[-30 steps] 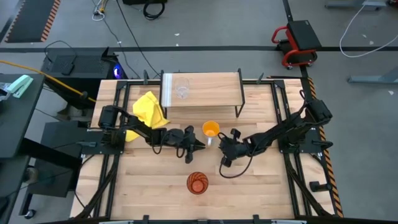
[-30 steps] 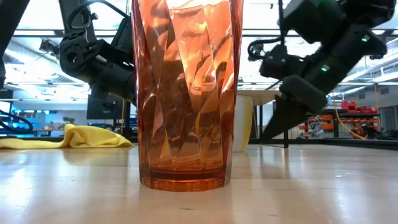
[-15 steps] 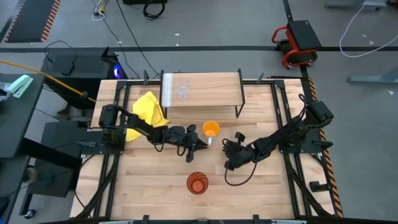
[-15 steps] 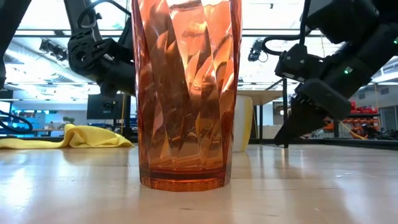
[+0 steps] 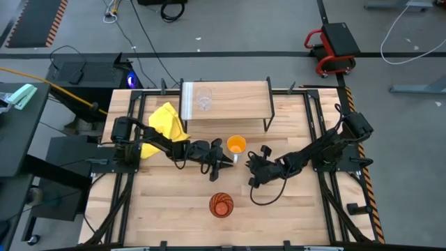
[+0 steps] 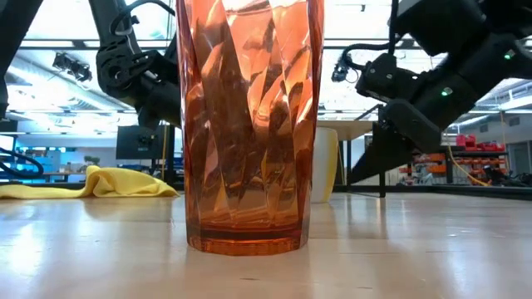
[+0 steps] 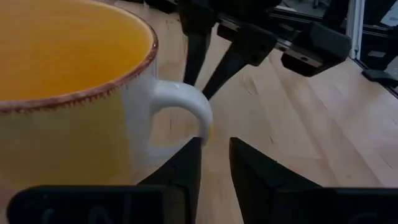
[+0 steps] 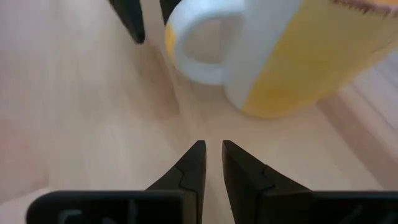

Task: Stack small to large cups/mugs on shelf
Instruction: Put the yellow mug on the shelf

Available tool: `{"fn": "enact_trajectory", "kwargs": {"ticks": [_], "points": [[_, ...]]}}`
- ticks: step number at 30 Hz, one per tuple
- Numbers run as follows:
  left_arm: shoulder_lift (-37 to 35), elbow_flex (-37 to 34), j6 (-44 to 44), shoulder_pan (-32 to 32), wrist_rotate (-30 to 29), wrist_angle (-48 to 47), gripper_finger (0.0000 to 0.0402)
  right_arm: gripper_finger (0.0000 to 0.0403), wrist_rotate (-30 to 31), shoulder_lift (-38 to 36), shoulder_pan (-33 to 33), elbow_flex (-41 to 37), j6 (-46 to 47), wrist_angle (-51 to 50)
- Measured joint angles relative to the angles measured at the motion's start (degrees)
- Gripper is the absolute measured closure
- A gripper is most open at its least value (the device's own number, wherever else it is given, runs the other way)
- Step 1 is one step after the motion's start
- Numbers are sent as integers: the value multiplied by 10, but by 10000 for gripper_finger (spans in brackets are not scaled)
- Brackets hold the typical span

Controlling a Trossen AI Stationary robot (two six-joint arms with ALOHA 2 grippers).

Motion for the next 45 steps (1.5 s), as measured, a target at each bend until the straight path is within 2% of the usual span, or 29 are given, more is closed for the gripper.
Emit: {"fn": "enact_trajectory", "kwargs": {"ticks": [11, 16, 24, 40, 45], "points": [[0, 1, -10, 0, 0, 0, 299, 343, 0, 0, -34, 0, -34, 15], [0, 1, -10, 0, -1, 0, 298, 343, -3, 0, -47, 0, -68, 63], [0, 1, -11, 0, -7, 0, 300, 343, -52, 1, -62, 0, -113, 140], [0, 15, -10, 1, -21, -16, 301, 343, -61, 1, -61, 0, -117, 162], [33, 36, -10, 1, -21, -9, 306, 343, -61, 1, -61, 0, -117, 163]]}}
